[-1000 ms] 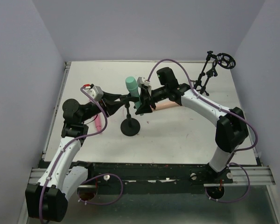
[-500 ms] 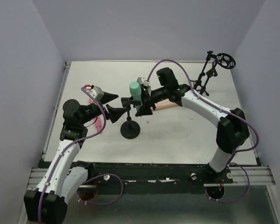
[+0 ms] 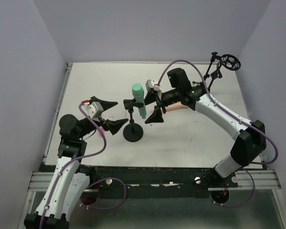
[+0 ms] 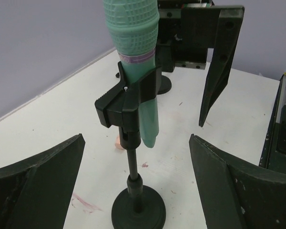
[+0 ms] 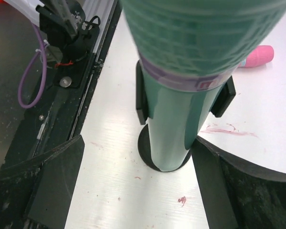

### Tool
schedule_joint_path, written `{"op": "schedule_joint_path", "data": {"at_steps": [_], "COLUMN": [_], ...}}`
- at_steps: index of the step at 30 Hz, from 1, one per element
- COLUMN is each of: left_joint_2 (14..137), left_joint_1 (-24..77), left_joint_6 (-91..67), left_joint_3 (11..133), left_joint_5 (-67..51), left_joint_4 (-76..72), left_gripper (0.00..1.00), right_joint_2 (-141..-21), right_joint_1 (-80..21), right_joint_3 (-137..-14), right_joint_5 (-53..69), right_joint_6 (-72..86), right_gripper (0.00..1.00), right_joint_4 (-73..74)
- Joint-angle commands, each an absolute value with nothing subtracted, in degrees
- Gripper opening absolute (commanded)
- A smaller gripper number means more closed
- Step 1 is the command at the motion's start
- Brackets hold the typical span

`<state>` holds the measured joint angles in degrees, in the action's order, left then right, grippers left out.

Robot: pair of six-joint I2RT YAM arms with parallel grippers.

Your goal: Attach the microphones to the stand

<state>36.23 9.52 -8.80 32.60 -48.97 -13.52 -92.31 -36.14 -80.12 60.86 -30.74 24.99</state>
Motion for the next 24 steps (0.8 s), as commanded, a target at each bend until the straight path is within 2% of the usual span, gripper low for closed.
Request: {"op": "schedule_joint_path", "data": {"at_steps": [1,8,15,19,24], "left_joint_2": [33.05,33.66,41.12,46.48,51.85], "left_joint_1": [9.84,9.84,9.84,9.84,11.68], "left_joint_6": [-6.50,-3.00,-1.58,-2.81,-5.01], "left_joint_3": [28.84,23.91,23.64,24.34,24.44], "left_joint_5": [-46.94,-45.53,-50.70,-52.90,-52.04], "left_joint_4": [-12.65,-17.83,-26.09,-31.63,-36.11], "left_gripper": [0.98,0.98,0.98,0.98,0.92], "right_joint_2": [-88.86,-83.59,-79.55,-75.95,-70.67], "right_joint_1": [-35.51,-33.93,-30.42,-28.92,-26.03], "right_joint_3": [-82.53,-78.93,-73.57,-66.65,-56.09], "right_joint_5": [57.84,56.95,58.88,62.22,69.94], "right_joint_6": [-38.31,-41.04,-38.32,-38.06,-37.44], "right_gripper": [1.00,1.00,1.00,1.00,1.00], "right_joint_4": [36.02,39.46,35.60,32.44,26.38]}}
